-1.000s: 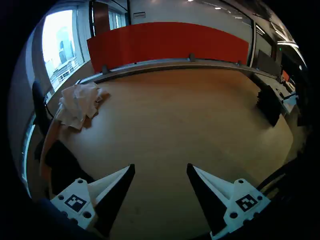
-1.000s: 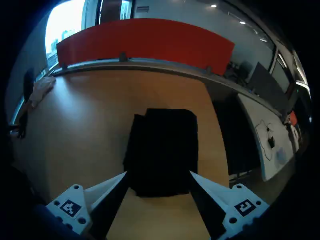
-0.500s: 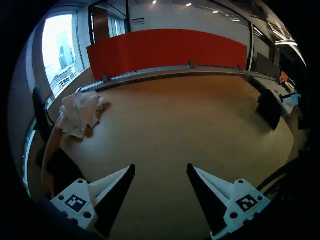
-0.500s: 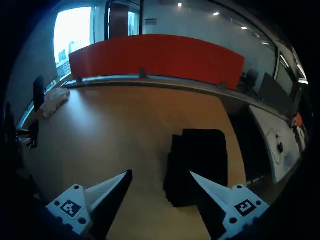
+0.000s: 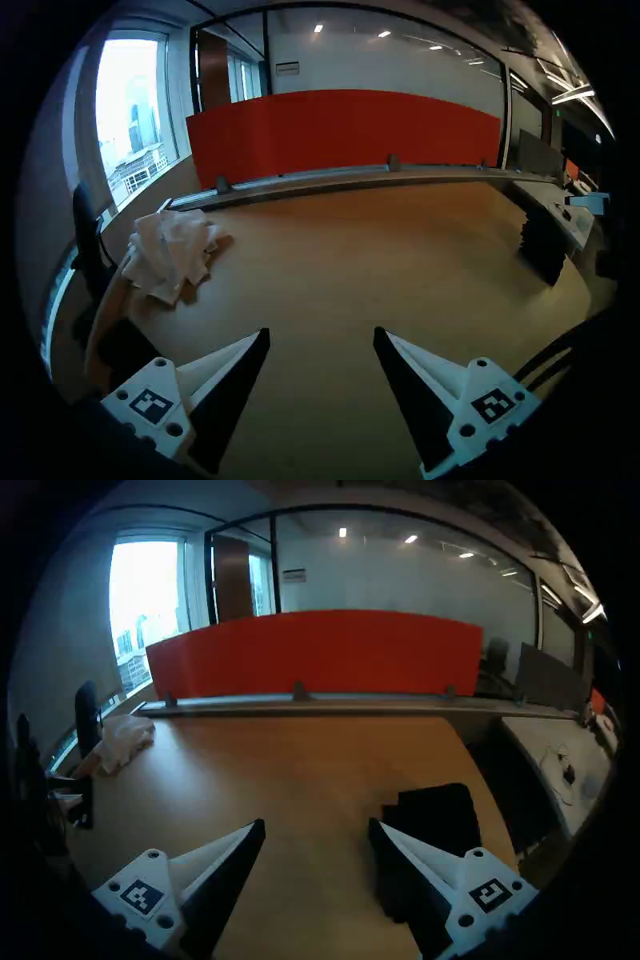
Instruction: Fold towel
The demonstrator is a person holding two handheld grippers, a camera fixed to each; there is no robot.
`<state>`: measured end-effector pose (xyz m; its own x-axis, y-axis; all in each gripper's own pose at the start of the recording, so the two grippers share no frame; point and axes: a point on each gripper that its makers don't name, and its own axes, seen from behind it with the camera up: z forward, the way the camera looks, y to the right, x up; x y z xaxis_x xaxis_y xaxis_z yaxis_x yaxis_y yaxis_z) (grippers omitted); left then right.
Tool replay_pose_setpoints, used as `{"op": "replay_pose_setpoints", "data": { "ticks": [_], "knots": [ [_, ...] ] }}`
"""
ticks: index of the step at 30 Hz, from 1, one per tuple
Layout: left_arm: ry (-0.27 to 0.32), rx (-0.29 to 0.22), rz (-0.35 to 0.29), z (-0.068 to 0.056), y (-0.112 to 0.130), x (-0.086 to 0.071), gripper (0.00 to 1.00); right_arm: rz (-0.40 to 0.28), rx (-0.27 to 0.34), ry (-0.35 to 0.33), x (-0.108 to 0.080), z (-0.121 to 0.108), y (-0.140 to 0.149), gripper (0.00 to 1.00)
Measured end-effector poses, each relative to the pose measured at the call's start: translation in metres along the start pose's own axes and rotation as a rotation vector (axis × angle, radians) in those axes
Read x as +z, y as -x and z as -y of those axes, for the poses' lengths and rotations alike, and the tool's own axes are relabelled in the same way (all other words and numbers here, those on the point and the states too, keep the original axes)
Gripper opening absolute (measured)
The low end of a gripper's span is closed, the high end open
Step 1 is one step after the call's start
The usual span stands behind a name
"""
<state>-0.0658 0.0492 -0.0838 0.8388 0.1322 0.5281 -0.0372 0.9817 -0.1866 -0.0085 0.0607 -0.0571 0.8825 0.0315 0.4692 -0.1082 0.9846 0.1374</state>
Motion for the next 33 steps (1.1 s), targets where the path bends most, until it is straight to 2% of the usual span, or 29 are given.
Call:
{"op": "replay_pose_setpoints", "data": {
  "ticks": [6,15,21,27,33],
  "knots": [
    [-0.024,-0.025,-0.069,0.009,-0.019,0.001,0.96,-0.112,0.001,0.023,0.000,0.014,-0.021,1.00],
    [-0.050,-0.047,-0.148,0.018,-0.040,0.001,0.96,-0.208,-0.008,0.068,0.003,0.019,-0.034,1.00],
    [-0.056,-0.055,-0.207,0.022,-0.057,0.000,0.96,-0.269,0.006,0.065,0.003,0.028,-0.047,1.00],
    [-0.064,-0.092,-0.276,0.030,-0.080,-0.003,0.96,-0.344,0.021,0.070,0.001,0.039,-0.070,1.00],
    [-0.073,-0.120,-0.349,0.038,-0.101,-0.008,0.96,-0.403,0.007,0.063,0.000,0.052,-0.084,0.99]
  ]
}}
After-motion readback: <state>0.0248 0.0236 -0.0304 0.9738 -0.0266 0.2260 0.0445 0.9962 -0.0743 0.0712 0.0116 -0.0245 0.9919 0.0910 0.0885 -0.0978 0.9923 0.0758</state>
